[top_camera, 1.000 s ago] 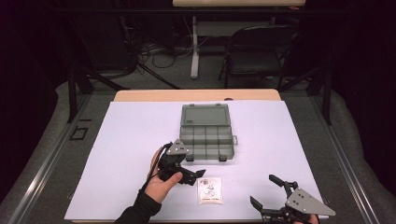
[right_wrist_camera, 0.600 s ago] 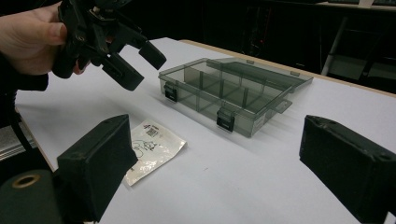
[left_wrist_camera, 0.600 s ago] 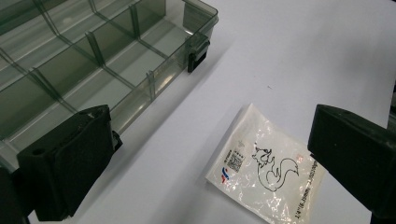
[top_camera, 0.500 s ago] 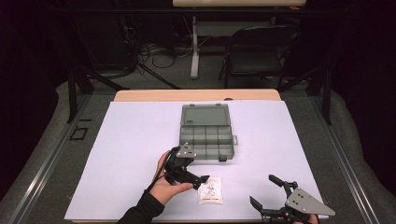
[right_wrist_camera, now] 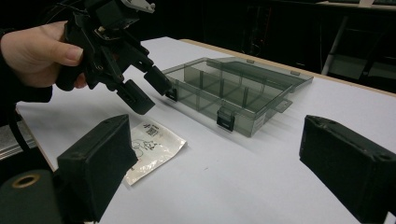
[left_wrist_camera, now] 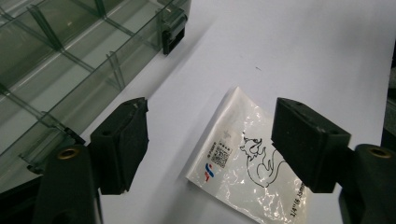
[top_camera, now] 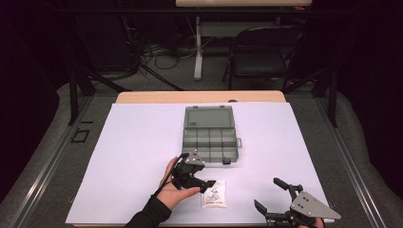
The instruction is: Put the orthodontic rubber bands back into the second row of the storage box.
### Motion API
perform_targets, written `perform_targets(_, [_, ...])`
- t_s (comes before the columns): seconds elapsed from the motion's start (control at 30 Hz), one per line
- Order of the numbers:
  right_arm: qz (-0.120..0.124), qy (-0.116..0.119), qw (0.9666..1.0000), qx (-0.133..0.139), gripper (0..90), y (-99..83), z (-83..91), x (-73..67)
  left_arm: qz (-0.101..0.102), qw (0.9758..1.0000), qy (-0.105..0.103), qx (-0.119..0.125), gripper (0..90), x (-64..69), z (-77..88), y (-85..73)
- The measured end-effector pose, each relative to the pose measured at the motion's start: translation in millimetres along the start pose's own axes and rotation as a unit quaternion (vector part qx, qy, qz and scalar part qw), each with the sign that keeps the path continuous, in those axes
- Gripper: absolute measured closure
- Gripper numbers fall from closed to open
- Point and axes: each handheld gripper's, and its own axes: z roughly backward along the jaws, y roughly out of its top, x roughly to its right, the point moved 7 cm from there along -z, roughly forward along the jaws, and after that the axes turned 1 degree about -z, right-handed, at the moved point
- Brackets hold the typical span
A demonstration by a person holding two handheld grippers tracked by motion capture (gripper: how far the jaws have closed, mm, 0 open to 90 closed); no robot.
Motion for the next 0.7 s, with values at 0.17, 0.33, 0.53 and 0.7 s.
perform_targets(0.17, [0.0, 0.002, 1.0, -0.004, 9.1, -0.4, 0.2, -0.5, -0.003, 1.0, -0.003, -0.002, 35.3, 1.0, -2.0, -0.9])
perform_targets(0.33, [0.002, 0.002, 1.0, -0.005, 9.1, -0.4, 0.2, -0.4, -0.004, 1.0, -0.009, -0.002, 43.1, 2.1, -4.8, -2.1])
perform_targets(0.53, [0.004, 0.003, 1.0, -0.006, 9.1, -0.7, 0.1, 0.2, -0.009, 0.9999, -0.01, -0.003, 52.1, 4.2, -7.4, -3.7])
perform_targets(0.7, [0.004, 0.003, 1.0, -0.005, 9.1, -0.5, 0.1, -0.3, -0.019, 0.9996, -0.017, -0.009, 58.4, 5.9, -13.3, -6.4])
